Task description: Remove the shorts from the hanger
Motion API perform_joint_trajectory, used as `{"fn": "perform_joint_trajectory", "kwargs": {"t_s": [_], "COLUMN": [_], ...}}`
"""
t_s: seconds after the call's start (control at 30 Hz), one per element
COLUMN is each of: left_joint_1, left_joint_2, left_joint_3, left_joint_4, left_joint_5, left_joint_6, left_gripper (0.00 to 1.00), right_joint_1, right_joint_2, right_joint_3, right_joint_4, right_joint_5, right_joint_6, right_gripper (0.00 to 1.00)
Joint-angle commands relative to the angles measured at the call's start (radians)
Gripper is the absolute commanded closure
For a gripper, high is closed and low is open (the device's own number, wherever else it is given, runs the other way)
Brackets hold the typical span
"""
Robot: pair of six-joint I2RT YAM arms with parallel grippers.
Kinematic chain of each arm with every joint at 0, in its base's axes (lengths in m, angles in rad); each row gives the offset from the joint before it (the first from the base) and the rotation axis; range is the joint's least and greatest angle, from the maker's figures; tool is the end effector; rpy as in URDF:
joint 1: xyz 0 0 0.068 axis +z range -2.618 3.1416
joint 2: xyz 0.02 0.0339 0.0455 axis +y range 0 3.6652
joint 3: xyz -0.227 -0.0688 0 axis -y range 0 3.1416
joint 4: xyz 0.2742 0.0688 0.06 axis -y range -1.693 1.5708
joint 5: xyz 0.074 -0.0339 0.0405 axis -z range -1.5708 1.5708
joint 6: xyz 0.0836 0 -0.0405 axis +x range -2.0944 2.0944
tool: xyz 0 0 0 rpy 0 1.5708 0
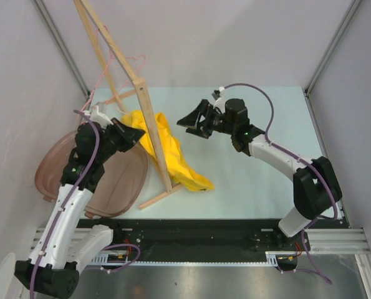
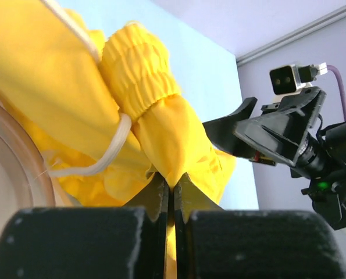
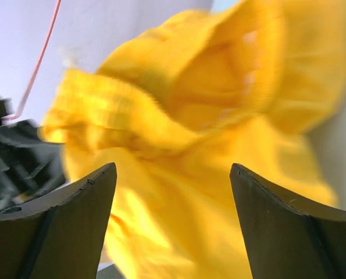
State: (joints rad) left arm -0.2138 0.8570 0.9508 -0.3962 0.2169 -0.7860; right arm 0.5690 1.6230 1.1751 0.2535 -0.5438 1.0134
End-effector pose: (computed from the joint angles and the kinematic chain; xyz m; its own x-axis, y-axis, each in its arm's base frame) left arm 0.2770 -0.0785 0.3242 -0.4943 -0.5997 -0.6293 0.0824 0.6883 -0.7207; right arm 0.3539 0.2777 0.2474 -0.8403 0.3246 -0.4342 -0.3320 0.3250 0.8855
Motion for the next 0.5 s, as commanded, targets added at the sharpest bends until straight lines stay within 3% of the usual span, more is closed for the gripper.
{"fn": "perform_joint_trajectory", "kwargs": {"t_s": [0.0,0.27,0.47], "left_joint_1": [0.010,0.010,0.010], "left_joint_2": [-0.036,-0.082,-0.105], "left_joint_3": [0.189,0.371,0.541], "left_joint_4": [-0.082,-0.196,-0.294], "left_joint_5": [-0.080,-0.211,-0.413], "left_joint_6": [0.134,0.197,0.274], "left_gripper": [0.99,1.00,1.00], "right_joint_1": [-0.047,-0.055,-0.055], "right_joint_2": [-0.083,-0.184,-0.218], "right_joint_3": [0.008,0.008,-0.002], "right_joint_4": [-0.195,-0.391,-0.436], "right_joint_5": [0.088,0.229,0.263], "right_joint_6": [-0.173,-0.320,-0.358], "right_gripper": [0.16,0.14,0.14]}}
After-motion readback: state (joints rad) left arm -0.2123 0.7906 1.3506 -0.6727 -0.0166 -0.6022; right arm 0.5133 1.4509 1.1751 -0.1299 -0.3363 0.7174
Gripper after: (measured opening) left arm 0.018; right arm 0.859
